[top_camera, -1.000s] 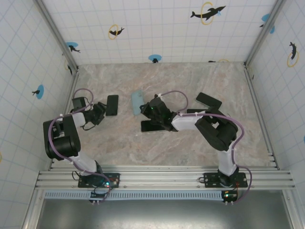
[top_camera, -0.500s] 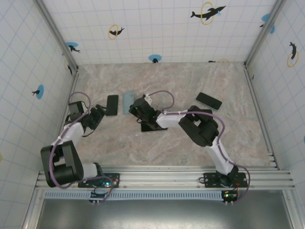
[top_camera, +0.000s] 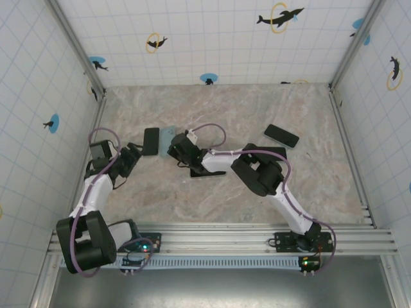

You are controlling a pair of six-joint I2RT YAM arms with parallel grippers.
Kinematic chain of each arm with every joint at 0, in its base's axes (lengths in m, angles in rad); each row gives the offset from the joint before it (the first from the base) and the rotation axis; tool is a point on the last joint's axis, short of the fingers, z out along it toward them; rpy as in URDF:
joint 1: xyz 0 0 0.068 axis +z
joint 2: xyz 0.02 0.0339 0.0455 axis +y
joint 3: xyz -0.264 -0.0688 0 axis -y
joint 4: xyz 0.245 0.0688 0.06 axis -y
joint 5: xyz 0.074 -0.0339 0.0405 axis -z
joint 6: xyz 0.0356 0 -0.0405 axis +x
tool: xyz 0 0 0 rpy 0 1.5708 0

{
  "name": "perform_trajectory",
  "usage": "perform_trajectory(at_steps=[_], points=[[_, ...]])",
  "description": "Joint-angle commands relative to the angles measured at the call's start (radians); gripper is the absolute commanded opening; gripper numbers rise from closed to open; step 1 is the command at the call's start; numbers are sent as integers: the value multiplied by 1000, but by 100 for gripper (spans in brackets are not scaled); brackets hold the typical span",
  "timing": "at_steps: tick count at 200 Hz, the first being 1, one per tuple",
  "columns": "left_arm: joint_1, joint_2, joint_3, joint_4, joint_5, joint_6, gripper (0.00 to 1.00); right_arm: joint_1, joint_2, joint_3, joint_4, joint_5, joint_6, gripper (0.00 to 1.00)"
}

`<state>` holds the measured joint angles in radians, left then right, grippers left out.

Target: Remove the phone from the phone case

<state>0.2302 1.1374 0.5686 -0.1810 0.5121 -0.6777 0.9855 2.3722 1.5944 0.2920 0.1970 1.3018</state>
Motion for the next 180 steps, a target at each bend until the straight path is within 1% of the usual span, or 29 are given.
perform_trajectory(at_steps=[1, 52, 81, 97, 125, 161, 180], points=[[7, -24, -12, -32, 12, -9, 90, 10, 36, 53, -19, 11, -1, 17], [8, -21, -6, -34, 26, -6, 90, 15, 54, 106, -60, 35, -74, 24], [8, -19, -7, -35, 25, -4, 90, 12, 46, 107, -80, 47, -116, 29], [7, -19, -11, -29, 26, -5, 89, 10, 30, 108, -89, 57, -153, 34], [8, -16, -10, -19, 31, -12, 90, 8, 7, 125, -129, 71, -204, 47], [5, -12, -6, -11, 37, -22, 89, 4, -48, 123, -176, 86, -281, 72], [5, -11, -2, -12, 40, -23, 89, -4, -76, 96, -196, 83, -317, 77]])
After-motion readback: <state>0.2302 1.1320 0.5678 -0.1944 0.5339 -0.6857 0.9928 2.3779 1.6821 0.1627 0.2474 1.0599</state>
